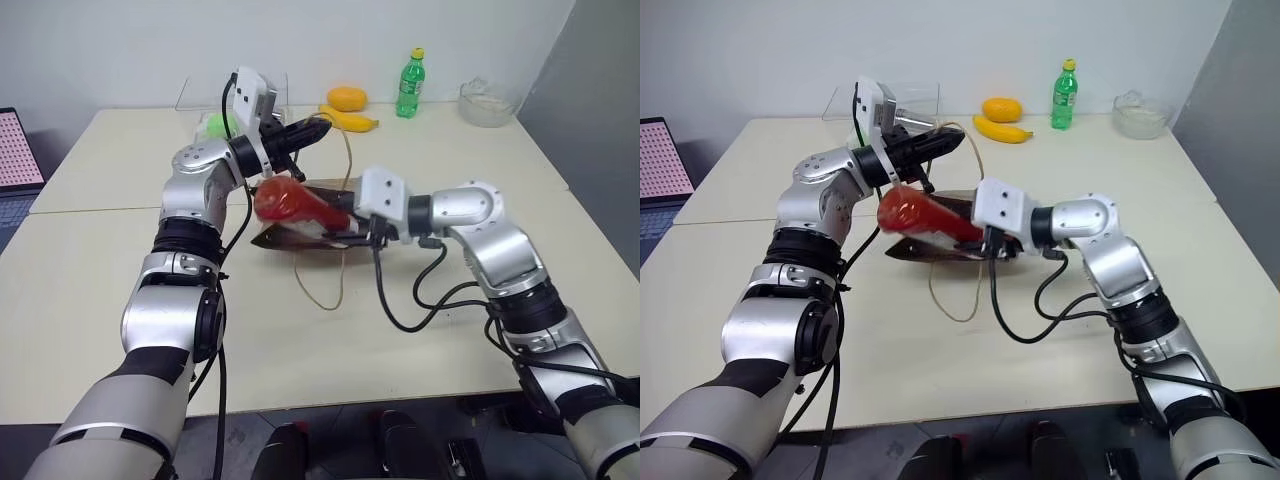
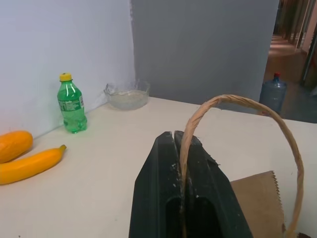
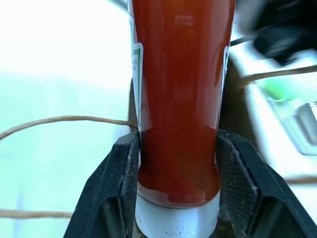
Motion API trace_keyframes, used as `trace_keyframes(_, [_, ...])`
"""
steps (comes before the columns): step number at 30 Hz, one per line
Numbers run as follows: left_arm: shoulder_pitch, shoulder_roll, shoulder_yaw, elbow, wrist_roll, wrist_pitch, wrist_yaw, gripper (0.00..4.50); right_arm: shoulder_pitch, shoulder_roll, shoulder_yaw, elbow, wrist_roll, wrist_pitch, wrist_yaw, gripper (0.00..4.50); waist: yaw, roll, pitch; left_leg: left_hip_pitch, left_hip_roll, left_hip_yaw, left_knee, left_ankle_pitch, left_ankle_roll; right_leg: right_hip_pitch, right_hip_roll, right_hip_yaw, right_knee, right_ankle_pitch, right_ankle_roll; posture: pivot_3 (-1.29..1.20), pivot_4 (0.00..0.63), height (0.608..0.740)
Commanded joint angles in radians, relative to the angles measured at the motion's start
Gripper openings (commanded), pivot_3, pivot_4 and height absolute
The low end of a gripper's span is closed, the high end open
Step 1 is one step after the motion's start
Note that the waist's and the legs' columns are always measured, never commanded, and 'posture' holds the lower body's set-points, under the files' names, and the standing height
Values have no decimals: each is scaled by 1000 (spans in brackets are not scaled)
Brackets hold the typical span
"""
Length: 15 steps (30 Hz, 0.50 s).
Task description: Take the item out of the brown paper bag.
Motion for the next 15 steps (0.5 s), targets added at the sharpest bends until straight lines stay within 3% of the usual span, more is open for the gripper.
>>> trace_keyframes(1, [-38, 7, 16, -13, 2, -15, 9, 0, -25, -15, -102, -101, 106, 59, -10, 1920, -1, 0, 0, 0, 0, 0, 0, 0, 0, 0, 0, 0, 0, 0, 0, 0, 150, 740])
trace_keyframes(7, [-35, 6, 18, -8, 6, -16, 20, 0, -8, -60, -276, -256, 256, 220, -95, 1909, 2, 0, 0, 0, 0, 0, 0, 0, 0, 0, 0, 0, 0, 0, 0, 0, 150, 740])
trace_keyframes(15, [-35, 3, 17, 0, 9, -22, 28, 0, 146, -305, -462, -356, 269, 279, -153, 1903, 14, 0, 0, -1, -1, 1, 0, 0, 1, 0, -1, 0, 0, 0, 0, 0, 150, 740])
